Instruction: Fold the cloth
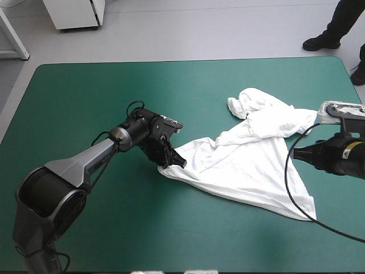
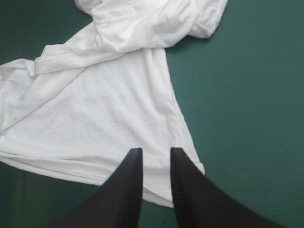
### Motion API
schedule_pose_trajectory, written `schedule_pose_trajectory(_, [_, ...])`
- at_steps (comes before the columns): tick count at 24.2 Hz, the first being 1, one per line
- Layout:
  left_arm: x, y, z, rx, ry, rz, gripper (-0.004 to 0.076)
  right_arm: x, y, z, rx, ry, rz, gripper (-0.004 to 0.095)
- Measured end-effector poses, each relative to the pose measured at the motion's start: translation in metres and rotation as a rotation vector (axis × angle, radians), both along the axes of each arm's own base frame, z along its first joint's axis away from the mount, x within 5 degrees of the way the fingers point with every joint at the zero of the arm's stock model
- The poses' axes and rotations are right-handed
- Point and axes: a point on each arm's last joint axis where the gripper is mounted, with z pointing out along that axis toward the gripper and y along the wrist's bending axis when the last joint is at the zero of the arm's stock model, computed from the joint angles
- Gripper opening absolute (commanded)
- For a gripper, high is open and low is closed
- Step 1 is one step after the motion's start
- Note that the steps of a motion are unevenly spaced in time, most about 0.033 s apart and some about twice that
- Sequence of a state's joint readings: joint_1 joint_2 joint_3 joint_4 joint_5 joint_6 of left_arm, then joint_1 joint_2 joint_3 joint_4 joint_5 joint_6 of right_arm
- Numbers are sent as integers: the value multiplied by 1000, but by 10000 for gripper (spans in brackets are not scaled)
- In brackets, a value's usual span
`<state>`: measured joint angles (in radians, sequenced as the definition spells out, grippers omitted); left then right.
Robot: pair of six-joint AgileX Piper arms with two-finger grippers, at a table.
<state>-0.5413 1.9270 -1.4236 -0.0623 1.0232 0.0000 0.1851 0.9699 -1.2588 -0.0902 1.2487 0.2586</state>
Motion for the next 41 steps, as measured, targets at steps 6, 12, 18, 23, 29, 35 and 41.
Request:
schedule_pose_trajectory(6, [-1, -1, 0, -4, 6, 2, -10, 15, 1, -44, -49, 167, -8, 528])
schedule_pose_trajectory(12, [-1, 0, 0, -3, 9, 2, -10, 11, -4, -100, -109, 335, -31, 527])
schedule_pose_trajectory(18, [-1, 0, 0, -3, 9, 2, -10, 7, -28, -149, -31, 413, -136, 526])
schedule_pose_trajectory(23, [-1, -1, -1, -2, 10, 2, -10, 36, -31, -184, 8, 490, -141, 527])
schedule_pose_trajectory(29, [-1, -1, -1, -3, 8, 2, -10, 47, -31, -217, 20, 557, -144, 309])
schedule_pose_trajectory(35, [0, -1, -2, -3, 8, 3, -10, 43, -28, -222, 32, 550, -106, -17])
schedule_pose_trajectory(41, [-2, 0, 6, -15, -10, 8, -10, 42, -27, -217, 43, 525, -94, -17])
